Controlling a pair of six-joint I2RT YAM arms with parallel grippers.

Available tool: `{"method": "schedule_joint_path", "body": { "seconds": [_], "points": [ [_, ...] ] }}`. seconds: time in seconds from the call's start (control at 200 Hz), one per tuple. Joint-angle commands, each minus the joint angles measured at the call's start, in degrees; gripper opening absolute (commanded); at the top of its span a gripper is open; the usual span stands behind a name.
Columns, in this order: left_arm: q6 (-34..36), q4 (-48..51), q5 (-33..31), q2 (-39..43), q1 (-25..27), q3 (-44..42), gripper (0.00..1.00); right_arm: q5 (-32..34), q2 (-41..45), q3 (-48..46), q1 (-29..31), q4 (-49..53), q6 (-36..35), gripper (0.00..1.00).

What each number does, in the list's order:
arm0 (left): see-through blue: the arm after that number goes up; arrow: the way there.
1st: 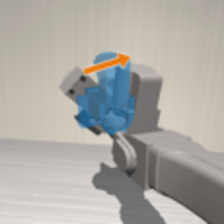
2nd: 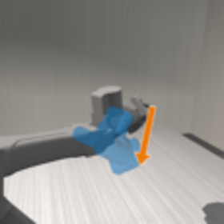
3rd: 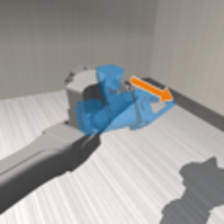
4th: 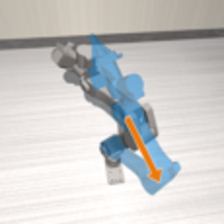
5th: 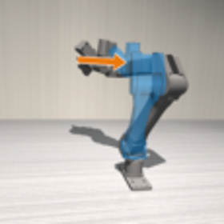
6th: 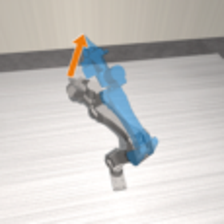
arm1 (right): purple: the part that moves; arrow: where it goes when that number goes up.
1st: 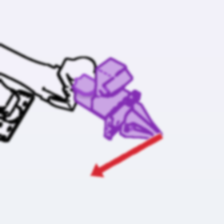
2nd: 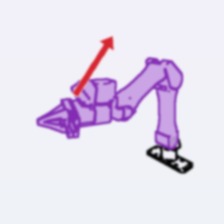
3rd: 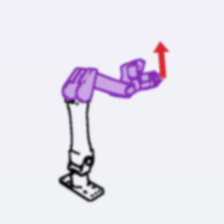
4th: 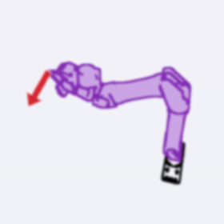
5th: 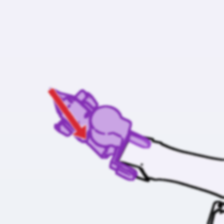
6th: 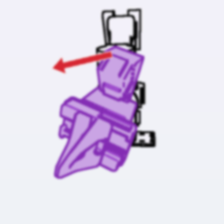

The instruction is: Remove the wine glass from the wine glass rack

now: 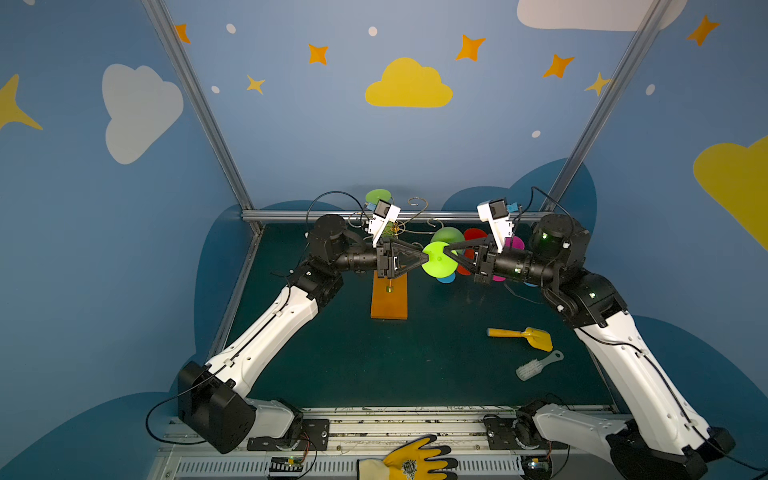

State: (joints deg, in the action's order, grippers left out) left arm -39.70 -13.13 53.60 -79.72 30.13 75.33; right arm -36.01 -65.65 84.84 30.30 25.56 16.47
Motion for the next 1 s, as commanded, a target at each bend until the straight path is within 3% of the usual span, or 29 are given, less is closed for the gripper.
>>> {"method": "schedule_joint_path", "body": {
  "seconds": [0.0,0.205,0.375,0.476,0.601,0.661,0.771,0.901,0.991],
  "points": [
    [0.49,-0.67,0.98,-0.34,0.8,1.57,0.58,0.33,-0.07,-0.29,0.92,-1.66,0.22,0.0],
    [0.07,-0.32,0.98,-0.23,1.07,1.58,0.42,0.91,-0.62,-0.25,1.74,-1.51,0.14,0.0],
    [-0.35,-0.67,1.02,0.56,1.14,1.26,0.16,1.64,-0.36,-0.33,2.23,-1.44,0.11,0.0],
    [-0.29,-0.43,0.72,1.1,1.16,0.96,0.06,1.74,-0.36,-0.44,2.48,-1.57,0.4,0.0],
    [-0.76,-0.37,0.86,1.95,1.11,0.91,0.03,2.35,-0.02,-0.42,2.56,-1.32,0.24,0.0],
    [-1.75,-0.94,1.44,2.41,0.86,0.88,0.03,3.7,0.54,-0.36,2.5,-0.65,-0.45,0.13],
    [-4.92,-2.44,2.95,3.19,-0.23,0.79,0.03,8.82,2.95,-1.32,2.47,0.08,-2.51,0.55],
    [-8.65,-4.76,3.83,4.71,-2.06,-0.5,0.03,16.46,7.22,-4.65,2.26,-1.24,-6.82,0.77],
    [-10.75,-6.29,4.68,5.43,-2.63,-0.89,0.03,20.32,10.09,-8.46,2.21,-3.78,-11.2,0.83]
  ]
}}
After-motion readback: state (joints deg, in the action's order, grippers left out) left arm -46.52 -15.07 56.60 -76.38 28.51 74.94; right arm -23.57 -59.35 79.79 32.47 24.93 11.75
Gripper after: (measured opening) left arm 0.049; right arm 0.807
